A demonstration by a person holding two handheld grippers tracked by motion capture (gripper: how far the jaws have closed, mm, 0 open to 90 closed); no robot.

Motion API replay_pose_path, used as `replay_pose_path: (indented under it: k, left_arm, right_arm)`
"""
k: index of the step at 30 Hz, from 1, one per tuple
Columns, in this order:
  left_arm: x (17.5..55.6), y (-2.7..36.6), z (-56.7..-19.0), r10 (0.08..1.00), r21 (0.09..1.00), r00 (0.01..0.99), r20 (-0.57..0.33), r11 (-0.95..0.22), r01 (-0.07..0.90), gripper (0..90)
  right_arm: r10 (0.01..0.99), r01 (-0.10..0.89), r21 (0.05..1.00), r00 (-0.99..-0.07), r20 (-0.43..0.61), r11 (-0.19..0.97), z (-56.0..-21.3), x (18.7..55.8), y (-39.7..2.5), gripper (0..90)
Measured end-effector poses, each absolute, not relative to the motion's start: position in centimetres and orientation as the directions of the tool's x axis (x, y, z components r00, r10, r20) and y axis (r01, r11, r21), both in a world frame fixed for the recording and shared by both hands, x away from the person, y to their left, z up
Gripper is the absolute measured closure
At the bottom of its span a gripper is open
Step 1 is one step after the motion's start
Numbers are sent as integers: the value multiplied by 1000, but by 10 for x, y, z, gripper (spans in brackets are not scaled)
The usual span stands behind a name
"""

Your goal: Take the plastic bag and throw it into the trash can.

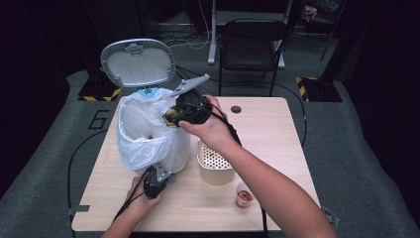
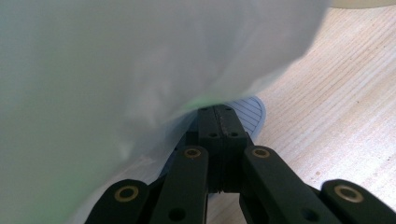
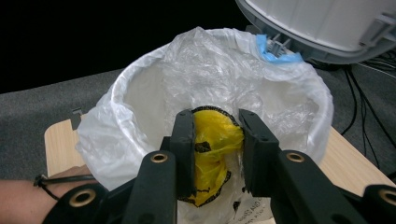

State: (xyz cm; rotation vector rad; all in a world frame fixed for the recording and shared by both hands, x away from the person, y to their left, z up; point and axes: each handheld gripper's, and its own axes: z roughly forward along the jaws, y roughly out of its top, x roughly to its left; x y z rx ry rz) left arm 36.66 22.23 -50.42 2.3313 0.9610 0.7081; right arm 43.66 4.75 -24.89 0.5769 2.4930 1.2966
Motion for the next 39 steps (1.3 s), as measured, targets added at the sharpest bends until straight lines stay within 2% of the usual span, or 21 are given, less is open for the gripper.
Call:
replay_pose_path:
  k: [4, 18, 23, 25, 29, 35, 39]
  left_arm:
    - [365, 222, -505, 754, 627, 613, 235, -600, 497, 900]
    - [366, 222, -505, 751, 633, 610, 252, -605, 483, 900]
    - [366, 221, -506, 755, 637, 602, 260, -602, 481, 900]
    - [366, 222, -505, 753, 634, 612, 242, -600, 488, 900]
    - [367, 222, -505, 751, 634, 605, 265, -608, 478, 900]
    - [366, 221, -506, 760, 641, 606, 235, -590, 492, 900]
    - [366, 222, -506, 757, 640, 607, 243, -595, 487, 900]
  right_arm:
    - [458, 220, 824, -887, -54, 523, -252, 440, 58, 691]
    - [466, 235, 812, -883, -51, 535, -267, 459, 81, 682]
    - [466, 260, 803, -885, -25, 537, -274, 464, 88, 537]
    - [468, 260, 803, -884, -26, 536, -274, 464, 88, 526]
    - [472, 248, 819, -881, -32, 518, -270, 463, 84, 491]
    - [480, 239, 815, -876, -54, 528, -272, 465, 85, 380]
    - [479, 239, 816, -877, -53, 527, -273, 465, 86, 341]
